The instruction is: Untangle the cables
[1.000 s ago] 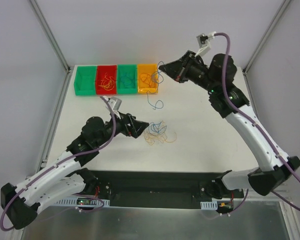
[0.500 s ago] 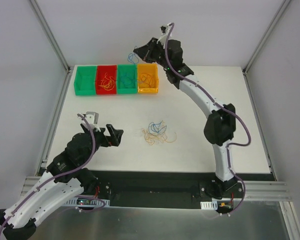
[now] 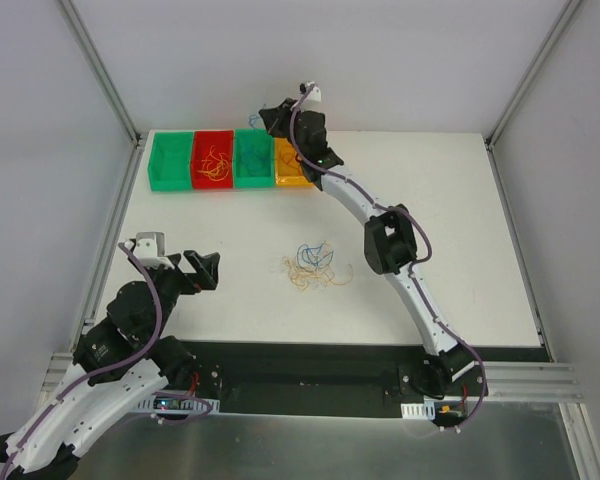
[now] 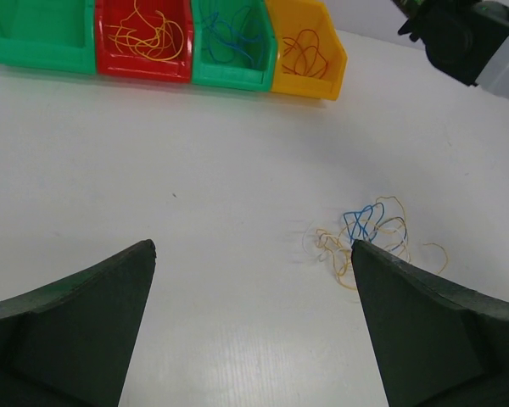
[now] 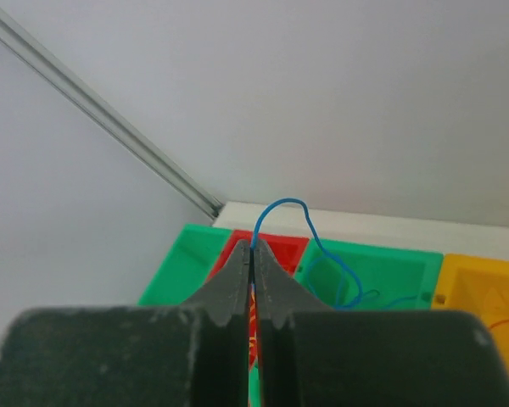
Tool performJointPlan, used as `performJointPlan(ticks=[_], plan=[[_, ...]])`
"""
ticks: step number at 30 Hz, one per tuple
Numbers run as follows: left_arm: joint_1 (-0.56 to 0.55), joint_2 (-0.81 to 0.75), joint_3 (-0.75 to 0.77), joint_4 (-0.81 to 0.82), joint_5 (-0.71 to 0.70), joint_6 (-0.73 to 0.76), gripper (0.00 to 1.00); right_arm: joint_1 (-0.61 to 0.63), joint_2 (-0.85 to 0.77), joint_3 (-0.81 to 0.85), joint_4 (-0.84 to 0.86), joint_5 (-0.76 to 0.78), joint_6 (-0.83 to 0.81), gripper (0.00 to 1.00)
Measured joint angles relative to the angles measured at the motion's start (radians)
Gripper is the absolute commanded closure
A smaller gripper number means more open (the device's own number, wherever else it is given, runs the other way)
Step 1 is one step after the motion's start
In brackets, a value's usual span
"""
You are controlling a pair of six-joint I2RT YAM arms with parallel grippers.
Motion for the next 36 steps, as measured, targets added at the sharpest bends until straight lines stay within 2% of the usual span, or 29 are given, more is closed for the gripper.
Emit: performJointPlan(ticks=[3, 8, 14, 23, 27, 31, 36], plan=[[0.000, 0.008, 0.005, 0.000, -0.014, 0.014, 0.01, 0.021, 0.066, 0.024, -0.003, 0.046, -0.024, 1.00], [0.000, 0.057, 0.008, -0.002, -0.020, 0.034, 0.01, 0.060, 0.085, -0.047, -0.025, 0.092, -0.056, 0.99], [0.000, 0.032, 0.007, -0.025, -0.029, 0.044, 0.01, 0.080, 0.090, -0.042, -0.038, 0.111, -0.076, 0.76], [0.000, 0.005, 0.007, -0.033, -0.043, 0.044, 0.01, 0.073, 0.090, -0.019, -0.125, 0.147, -0.110, 0.56], [0.000, 0.012, 0.007, -0.040, -0.043, 0.045, 0.01, 0.067, 0.088, -0.019, -0.171, 0.151, -0.123, 0.53], [0.000, 0.027, 0.007, -0.042, -0.042, 0.044, 0.01, 0.058, 0.051, -0.050, -0.236, 0.141, -0.133, 0.51], [0.000, 0.077, 0.006, -0.042, -0.014, 0.027, 0.01, 0.047, -0.124, -0.216, -0.352, 0.097, -0.138, 0.48]])
